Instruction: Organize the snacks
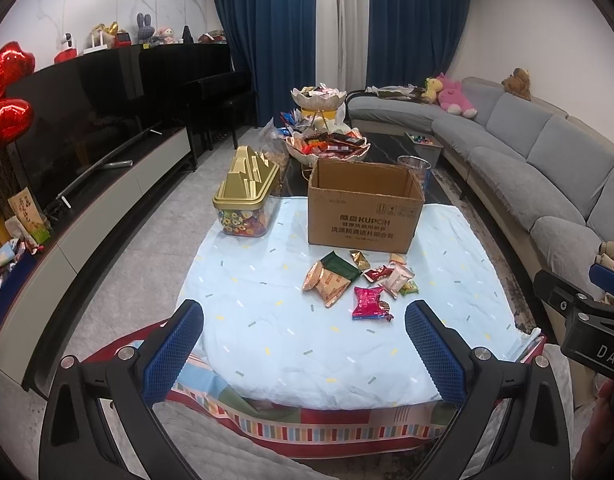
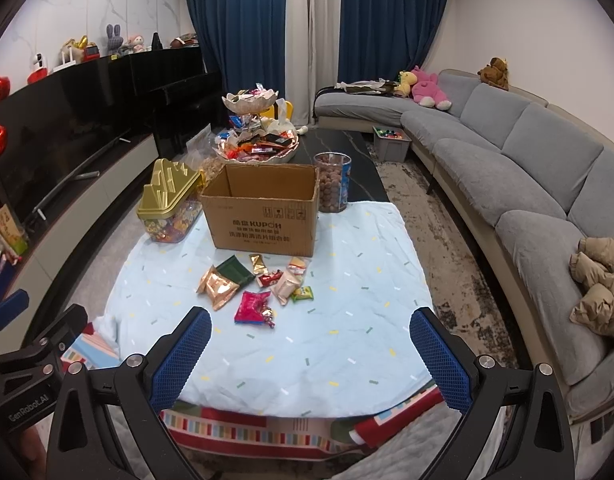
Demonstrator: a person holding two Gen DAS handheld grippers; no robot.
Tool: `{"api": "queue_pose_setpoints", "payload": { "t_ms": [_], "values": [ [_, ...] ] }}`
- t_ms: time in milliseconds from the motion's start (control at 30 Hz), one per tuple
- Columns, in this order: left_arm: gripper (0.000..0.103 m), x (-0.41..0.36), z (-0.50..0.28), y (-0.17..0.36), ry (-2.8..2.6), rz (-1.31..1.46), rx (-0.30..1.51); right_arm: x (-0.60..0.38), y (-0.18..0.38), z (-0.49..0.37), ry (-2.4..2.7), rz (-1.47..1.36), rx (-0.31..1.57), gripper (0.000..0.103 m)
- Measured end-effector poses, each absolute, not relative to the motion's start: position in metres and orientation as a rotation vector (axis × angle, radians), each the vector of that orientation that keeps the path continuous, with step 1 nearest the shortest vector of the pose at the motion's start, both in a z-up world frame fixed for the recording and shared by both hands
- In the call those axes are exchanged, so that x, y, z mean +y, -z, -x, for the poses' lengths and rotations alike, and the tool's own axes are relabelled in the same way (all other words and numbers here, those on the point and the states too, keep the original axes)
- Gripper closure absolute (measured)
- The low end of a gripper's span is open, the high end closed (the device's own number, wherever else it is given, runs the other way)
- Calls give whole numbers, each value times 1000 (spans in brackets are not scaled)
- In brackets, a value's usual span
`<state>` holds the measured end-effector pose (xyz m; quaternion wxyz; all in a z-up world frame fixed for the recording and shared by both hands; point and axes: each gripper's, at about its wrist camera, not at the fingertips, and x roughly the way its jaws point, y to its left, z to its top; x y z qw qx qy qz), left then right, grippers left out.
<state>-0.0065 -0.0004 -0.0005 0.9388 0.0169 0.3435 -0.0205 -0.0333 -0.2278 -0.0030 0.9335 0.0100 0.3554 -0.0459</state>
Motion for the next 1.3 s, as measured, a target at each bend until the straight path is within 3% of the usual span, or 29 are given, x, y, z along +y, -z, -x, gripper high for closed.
{"api": "queue_pose_setpoints", "payload": {
  "t_ms": [1300],
  "values": [
    [0,-10,10,10,55,-48,702,-229,3,33,93,-23,725,2]
  ]
}}
